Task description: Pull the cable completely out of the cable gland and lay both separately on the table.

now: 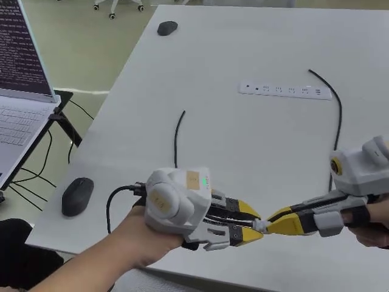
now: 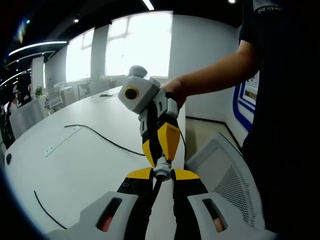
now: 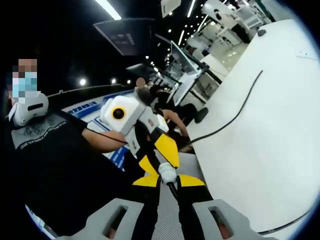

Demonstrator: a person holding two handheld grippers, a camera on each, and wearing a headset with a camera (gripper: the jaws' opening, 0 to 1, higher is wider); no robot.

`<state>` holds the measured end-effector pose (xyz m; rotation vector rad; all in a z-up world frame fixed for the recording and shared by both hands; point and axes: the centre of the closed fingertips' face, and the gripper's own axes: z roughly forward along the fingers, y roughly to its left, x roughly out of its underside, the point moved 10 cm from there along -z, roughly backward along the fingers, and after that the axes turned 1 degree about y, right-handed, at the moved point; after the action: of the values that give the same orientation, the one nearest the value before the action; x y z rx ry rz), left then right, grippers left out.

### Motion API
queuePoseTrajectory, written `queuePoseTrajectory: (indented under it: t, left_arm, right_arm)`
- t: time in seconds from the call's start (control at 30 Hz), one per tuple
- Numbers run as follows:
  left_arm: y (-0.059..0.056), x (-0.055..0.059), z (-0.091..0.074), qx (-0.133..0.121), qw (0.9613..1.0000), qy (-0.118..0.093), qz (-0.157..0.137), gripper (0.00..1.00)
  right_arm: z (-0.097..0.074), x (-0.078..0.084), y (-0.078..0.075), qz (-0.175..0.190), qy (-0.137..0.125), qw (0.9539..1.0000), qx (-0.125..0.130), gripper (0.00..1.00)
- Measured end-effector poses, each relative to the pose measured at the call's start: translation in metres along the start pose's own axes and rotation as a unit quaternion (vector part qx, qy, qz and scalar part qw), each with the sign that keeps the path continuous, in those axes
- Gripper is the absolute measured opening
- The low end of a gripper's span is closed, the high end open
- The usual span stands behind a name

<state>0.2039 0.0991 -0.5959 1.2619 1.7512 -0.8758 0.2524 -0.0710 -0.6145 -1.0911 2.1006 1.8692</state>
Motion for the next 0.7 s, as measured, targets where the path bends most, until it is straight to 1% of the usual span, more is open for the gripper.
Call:
queuePoseTrajectory:
  t: [0.2, 0.3, 0.33, 0.37, 0.43, 0.5, 0.57, 0.6, 0.63, 0.67, 0.7]
  left_arm:
    - [-0.002, 0.0, 0.002, 0.005, 1.0, 0.003, 0.002, 0.14]
    - [-0.004, 0.0, 0.004, 0.011, 0.9999, 0.007, 0.003, 0.14]
    - [-0.004, 0.001, 0.004, 0.014, 0.9999, 0.008, 0.001, 0.14]
    - [-0.004, 0.002, 0.005, 0.013, 0.9999, 0.009, 0.001, 0.14]
    - [-0.005, 0.002, 0.006, 0.018, 0.9998, 0.011, -0.002, 0.14]
    - [-0.005, 0.003, 0.007, 0.017, 0.9998, 0.012, -0.003, 0.14]
    - [-0.006, 0.004, 0.007, 0.02, 0.9996, 0.012, -0.012, 0.14]
    - [-0.005, 0.004, 0.007, 0.022, 0.9995, 0.012, -0.02, 0.14]
    - [-0.005, 0.005, 0.007, 0.023, 0.9992, 0.011, -0.03, 0.14]
    - [-0.005, 0.006, 0.007, 0.024, 0.9991, 0.009, -0.035, 0.14]
    - [-0.005, 0.006, 0.007, 0.023, 0.9991, 0.009, -0.035, 0.14]
  right_arm:
    - [0.002, 0.002, 0.0, -0.002, 0.009, 1.0, -0.005, 0.09]
    - [0.002, 0.004, 0.001, -0.005, 0.019, 0.9998, -0.004, 0.08]
    - [0.002, 0.005, 0.002, -0.016, 0.025, 0.9995, -0.002, 0.08]
    - [0.002, 0.005, 0.002, -0.038, 0.03, 0.9988, 0.006, 0.08]
    - [0.002, 0.005, 0.004, -0.056, 0.04, 0.9975, 0.011, 0.07]
    - [0.004, 0.003, 0.008, -0.099, 0.058, 0.9929, 0.029, 0.07]
    - [0.005, 0.003, 0.011, -0.129, 0.068, 0.9886, 0.038, 0.06]
    - [0.006, 0.003, 0.013, -0.156, 0.074, 0.9838, 0.049, 0.06]
    - [0.006, 0.003, 0.015, -0.174, 0.077, 0.9802, 0.056, 0.06]
    - [0.007, 0.003, 0.018, -0.193, 0.083, 0.9755, 0.065, 0.06]
    - [0.007, 0.003, 0.019, -0.211, 0.083, 0.9711, 0.073, 0.06]
